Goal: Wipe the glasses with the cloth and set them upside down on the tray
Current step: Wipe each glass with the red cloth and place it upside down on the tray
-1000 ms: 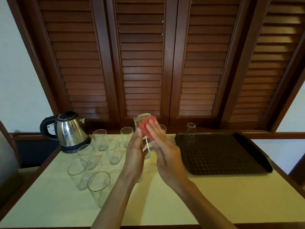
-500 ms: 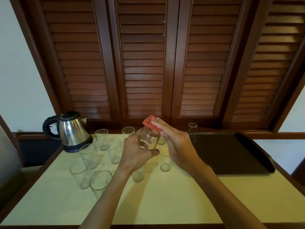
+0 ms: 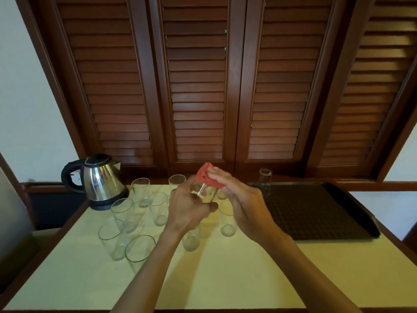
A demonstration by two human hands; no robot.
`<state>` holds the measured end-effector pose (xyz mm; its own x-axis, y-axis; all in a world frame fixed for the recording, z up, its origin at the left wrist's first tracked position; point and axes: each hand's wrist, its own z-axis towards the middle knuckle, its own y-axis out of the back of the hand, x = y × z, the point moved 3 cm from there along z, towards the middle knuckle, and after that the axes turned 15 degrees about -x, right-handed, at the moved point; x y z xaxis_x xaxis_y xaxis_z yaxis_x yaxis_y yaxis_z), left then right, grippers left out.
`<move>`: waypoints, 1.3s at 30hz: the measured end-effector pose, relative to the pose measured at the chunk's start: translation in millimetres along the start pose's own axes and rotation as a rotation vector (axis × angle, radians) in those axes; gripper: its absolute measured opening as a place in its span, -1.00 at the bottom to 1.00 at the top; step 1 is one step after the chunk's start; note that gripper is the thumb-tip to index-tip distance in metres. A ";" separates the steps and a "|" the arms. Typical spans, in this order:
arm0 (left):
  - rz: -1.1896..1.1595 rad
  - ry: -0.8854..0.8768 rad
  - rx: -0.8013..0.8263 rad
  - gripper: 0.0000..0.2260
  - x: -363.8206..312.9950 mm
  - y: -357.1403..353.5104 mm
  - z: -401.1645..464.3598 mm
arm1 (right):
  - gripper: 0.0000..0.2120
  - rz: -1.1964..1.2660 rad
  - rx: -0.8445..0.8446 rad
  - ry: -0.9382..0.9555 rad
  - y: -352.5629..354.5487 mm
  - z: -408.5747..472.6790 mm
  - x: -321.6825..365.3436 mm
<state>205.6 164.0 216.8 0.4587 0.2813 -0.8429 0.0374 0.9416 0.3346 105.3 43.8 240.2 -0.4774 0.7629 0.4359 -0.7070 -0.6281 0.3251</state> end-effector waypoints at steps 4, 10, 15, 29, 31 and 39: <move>0.040 -0.068 0.054 -0.61 -6.6 -8.0 -7.5 | -0.61 -0.009 0.003 -0.027 -4.7 9.1 1.8; 0.040 0.010 0.027 -0.57 -4.5 -4.5 12.8 | -0.63 0.044 -0.082 -0.093 2.5 13.0 -11.3; 0.160 -0.039 0.045 -0.64 -4.1 -4.4 15.6 | -0.63 0.043 -0.015 -0.010 -6.5 8.5 -4.3; 0.256 -0.151 0.122 -0.57 -6.5 -8.1 6.5 | -0.63 0.069 -0.077 -0.162 0.2 11.3 -14.2; 0.288 -0.167 0.090 -0.55 -7.7 -4.7 12.8 | -0.63 0.058 -0.029 -0.094 -4.6 6.6 -6.0; 0.200 -0.133 0.142 -0.61 -8.0 -10.8 6.4 | -0.63 0.061 -0.053 -0.113 -2.7 11.0 -10.2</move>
<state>207.2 150.5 222.6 0.5818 0.4236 -0.6943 0.0537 0.8318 0.5525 117.9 36.0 244.2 -0.4608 0.6992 0.5467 -0.7065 -0.6618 0.2510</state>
